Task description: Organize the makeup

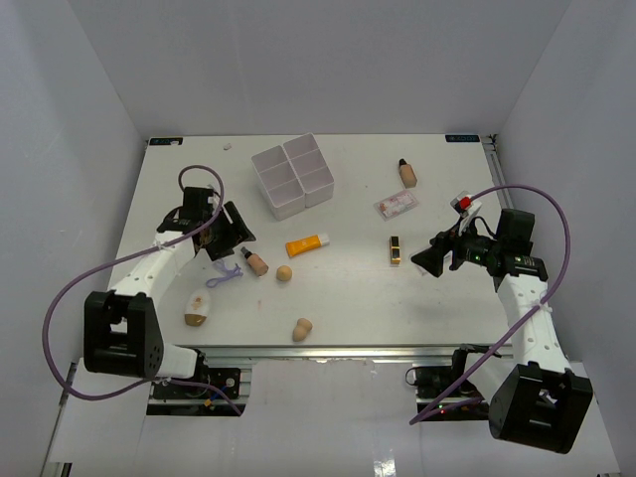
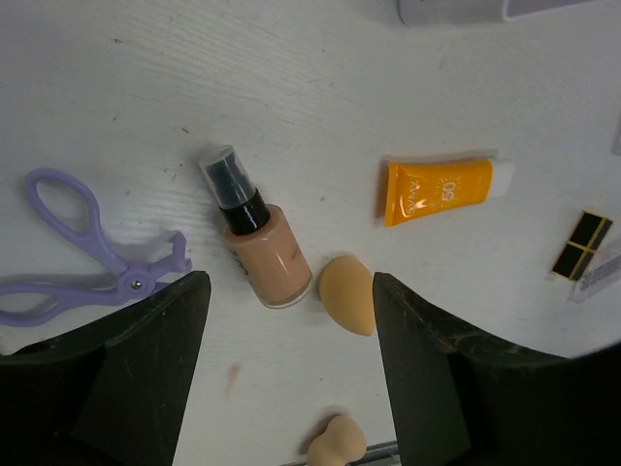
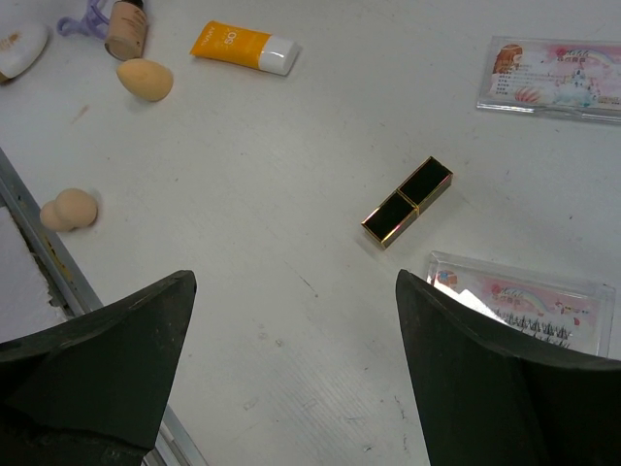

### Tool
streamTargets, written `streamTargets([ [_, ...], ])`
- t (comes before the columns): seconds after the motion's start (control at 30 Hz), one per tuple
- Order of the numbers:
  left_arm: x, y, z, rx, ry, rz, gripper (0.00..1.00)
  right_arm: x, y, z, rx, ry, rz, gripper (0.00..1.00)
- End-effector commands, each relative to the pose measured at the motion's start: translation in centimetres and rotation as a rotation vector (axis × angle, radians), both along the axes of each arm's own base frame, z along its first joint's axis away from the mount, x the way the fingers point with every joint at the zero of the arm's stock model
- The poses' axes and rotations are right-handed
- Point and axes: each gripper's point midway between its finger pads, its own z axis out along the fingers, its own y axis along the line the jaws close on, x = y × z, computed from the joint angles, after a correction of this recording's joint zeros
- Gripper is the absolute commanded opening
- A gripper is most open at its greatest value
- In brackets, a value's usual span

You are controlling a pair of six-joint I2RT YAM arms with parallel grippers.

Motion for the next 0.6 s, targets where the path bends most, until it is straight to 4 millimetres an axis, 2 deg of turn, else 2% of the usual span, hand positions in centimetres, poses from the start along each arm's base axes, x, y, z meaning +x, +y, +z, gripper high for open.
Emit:
streamTargets([
  [0.0, 1.3, -0.5, -0.7, 0.044, 0.055, 0.042, 0.71, 0.3, 0.2, 2.0, -0.008, -0.057, 0.008, 0.9],
  [0.2, 1.8, -1.1, -1.7, 0.123, 0.125, 0.101, 0.65, 0.3, 0.1, 2.2, -0.012, -0.064, 0.003, 0.9],
  [0.57, 0.2, -0.9, -3.7, 0.214, 0.228, 0.153, 0.65, 0.3, 0.0, 2.4, -0.02, -0.071, -0.005, 0.9],
])
